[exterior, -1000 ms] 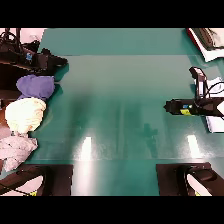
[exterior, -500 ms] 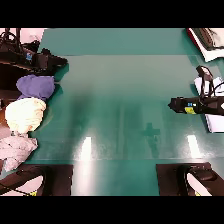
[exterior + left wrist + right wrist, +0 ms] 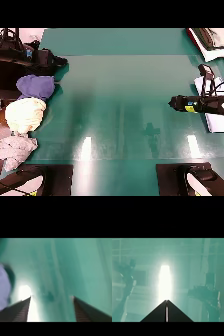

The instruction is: Fold the shirts.

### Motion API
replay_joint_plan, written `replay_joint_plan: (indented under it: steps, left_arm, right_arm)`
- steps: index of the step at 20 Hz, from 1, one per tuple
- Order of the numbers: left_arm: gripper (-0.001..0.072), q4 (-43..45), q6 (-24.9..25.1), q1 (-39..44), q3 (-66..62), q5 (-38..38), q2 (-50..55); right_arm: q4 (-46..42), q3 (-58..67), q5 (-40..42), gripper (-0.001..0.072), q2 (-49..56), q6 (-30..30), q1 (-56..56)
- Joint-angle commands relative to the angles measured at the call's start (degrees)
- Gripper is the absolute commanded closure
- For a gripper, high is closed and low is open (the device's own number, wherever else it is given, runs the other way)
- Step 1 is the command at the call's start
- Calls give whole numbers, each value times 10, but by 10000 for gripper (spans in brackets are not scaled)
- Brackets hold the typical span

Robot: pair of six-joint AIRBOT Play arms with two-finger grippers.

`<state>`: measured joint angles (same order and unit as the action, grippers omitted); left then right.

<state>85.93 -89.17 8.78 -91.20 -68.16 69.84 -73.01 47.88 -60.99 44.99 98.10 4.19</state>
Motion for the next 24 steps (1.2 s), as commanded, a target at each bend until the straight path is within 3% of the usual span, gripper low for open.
replay_joint_plan:
  steps: [1,9,13,20,21,22,23,24]
  left_arm:
    - [82,150,-55,-9,0,81,38]
    - [81,158,-51,-142,0,236,240]
    - [82,160,-33,-162,-1,336,294]
    - [84,162,-34,-164,-1,415,346]
    - [119,161,-37,-164,-1,421,347]
    - [331,161,-36,-164,-1,427,346]
    - [614,161,-34,-164,-1,435,346]
    - [684,160,-35,-164,-3,440,345]
  right_arm:
    - [0,0,4,695,0,0,0]
    - [0,0,-14,694,0,0,0]
    - [0,0,-13,695,0,10,0]
    - [0,0,-13,694,0,22,0]
    - [0,0,-14,694,0,22,0]
    - [0,0,-13,694,0,22,0]
    - [0,0,-13,694,0,22,0]
    - [0,0,-14,694,0,22,0]
